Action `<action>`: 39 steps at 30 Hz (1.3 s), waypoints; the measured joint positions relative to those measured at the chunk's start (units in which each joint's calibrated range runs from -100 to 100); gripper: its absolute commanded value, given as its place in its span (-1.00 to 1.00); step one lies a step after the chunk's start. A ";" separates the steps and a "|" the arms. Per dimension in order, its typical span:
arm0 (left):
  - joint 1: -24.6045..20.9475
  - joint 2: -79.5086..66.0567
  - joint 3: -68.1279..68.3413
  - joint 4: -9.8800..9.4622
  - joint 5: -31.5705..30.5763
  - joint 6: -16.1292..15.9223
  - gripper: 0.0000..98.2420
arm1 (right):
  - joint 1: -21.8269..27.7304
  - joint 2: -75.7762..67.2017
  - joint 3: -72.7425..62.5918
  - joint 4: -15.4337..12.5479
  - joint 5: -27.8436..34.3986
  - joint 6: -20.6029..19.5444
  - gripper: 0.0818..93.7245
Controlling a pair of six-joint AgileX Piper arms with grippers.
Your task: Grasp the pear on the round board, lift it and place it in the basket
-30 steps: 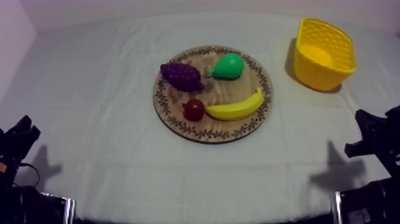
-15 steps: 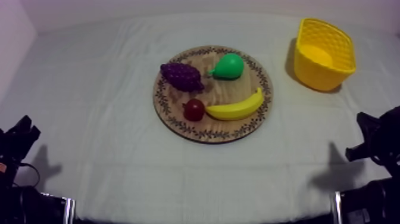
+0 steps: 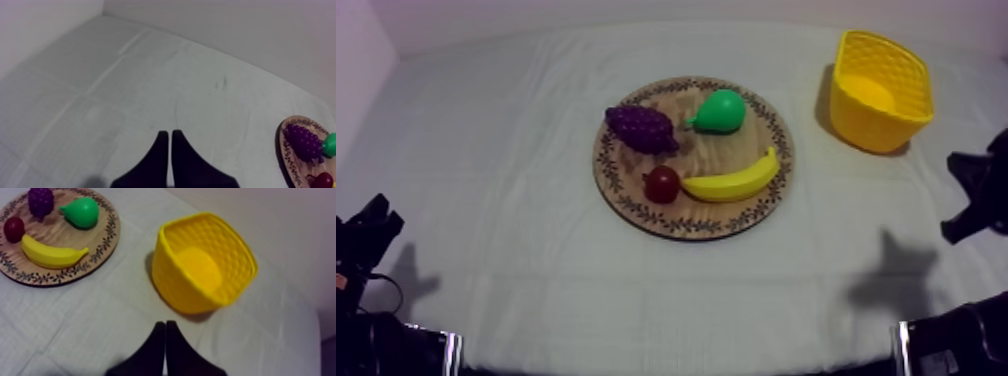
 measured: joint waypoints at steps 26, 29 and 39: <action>0.00 0.00 0.00 0.00 0.00 -0.02 -1.00 | -10.79 68.43 -68.90 -1.73 16.54 20.00 -0.82; 0.00 0.00 0.00 0.00 0.00 -0.02 -1.00 | -12.36 74.10 -73.54 -1.73 19.15 20.27 -0.81; 0.00 0.00 0.00 0.00 0.00 0.00 -1.00 | -15.13 84.15 -72.06 -1.36 15.49 20.07 0.13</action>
